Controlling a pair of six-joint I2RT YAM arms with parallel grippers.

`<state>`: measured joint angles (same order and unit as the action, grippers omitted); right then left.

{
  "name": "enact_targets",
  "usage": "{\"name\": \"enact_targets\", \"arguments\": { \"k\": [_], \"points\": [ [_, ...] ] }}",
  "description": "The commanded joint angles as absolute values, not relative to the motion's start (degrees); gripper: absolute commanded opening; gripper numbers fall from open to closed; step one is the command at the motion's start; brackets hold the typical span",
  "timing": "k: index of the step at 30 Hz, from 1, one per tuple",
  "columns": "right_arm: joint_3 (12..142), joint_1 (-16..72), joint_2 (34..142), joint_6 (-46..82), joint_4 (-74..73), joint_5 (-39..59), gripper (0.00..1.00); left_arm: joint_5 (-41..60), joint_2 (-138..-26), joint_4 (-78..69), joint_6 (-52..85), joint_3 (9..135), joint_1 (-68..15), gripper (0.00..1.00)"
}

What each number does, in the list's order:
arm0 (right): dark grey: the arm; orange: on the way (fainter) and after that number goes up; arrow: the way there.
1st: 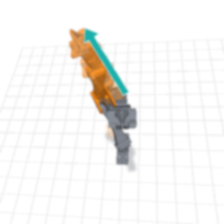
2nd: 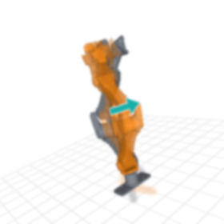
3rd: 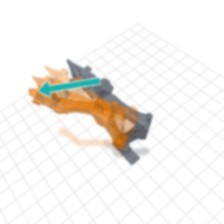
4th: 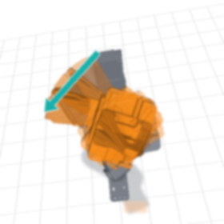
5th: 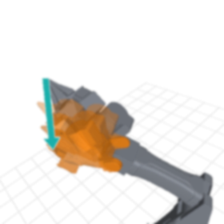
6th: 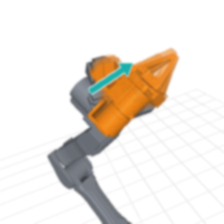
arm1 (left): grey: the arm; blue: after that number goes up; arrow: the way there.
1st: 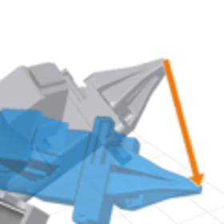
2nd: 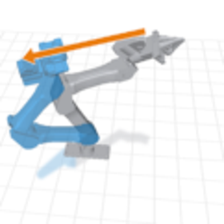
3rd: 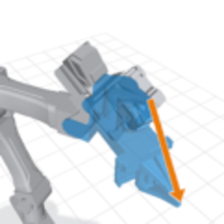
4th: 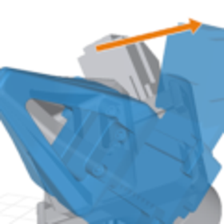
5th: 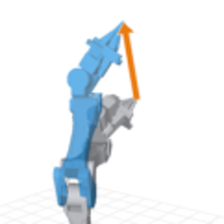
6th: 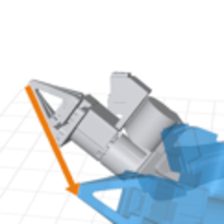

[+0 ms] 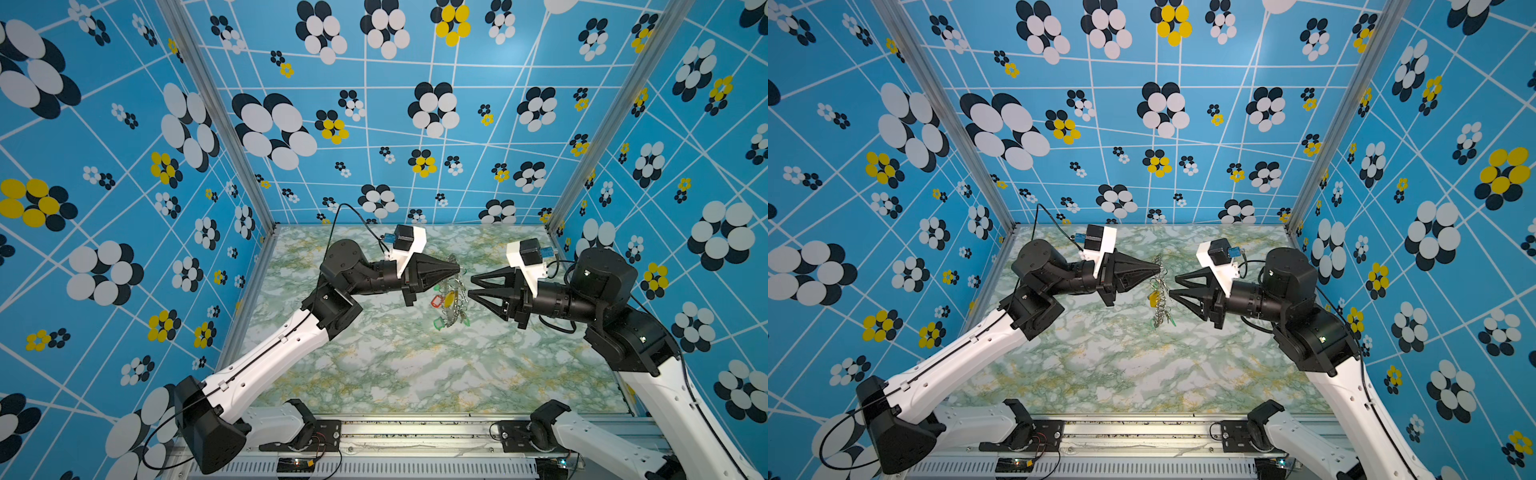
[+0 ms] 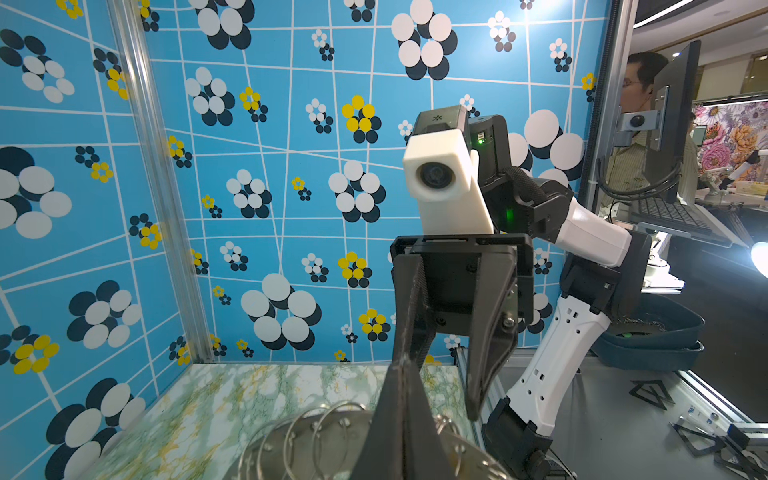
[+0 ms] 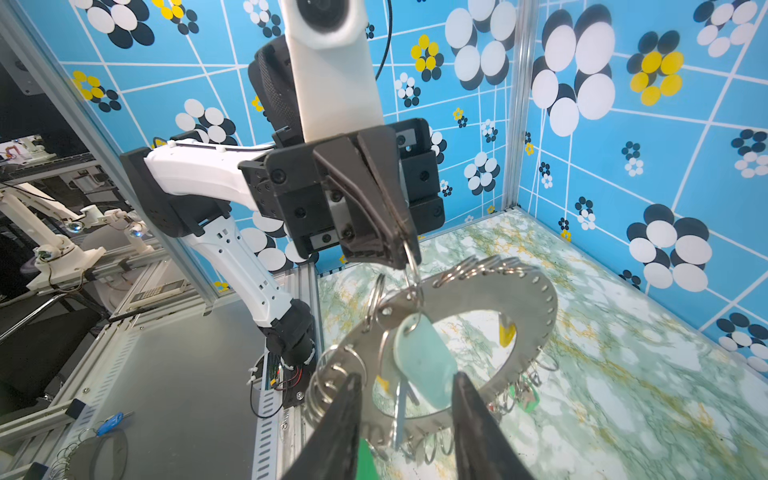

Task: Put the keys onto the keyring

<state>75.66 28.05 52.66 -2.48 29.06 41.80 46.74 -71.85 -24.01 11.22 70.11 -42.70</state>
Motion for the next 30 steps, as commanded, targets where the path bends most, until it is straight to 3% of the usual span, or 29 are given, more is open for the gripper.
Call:
{"name": "enact_targets", "arguments": {
  "k": [1,14,30],
  "points": [
    [75.72,27.46,52.96,-0.63,24.46,43.08,0.39,48.13,-69.88,-28.3,11.95,69.4,-42.28,0.0],
    [73.75,26.54,55.63,6.9,13.65,50.3,0.33,48.52,-69.35,-28.54,11.5,69.24,-42.46,0.0],
    [70.22,26.52,55.59,10.08,7.56,51.11,0.25,49.38,-71.06,-28.3,11.69,70.84,-42.45,0.0]
  ]
}}
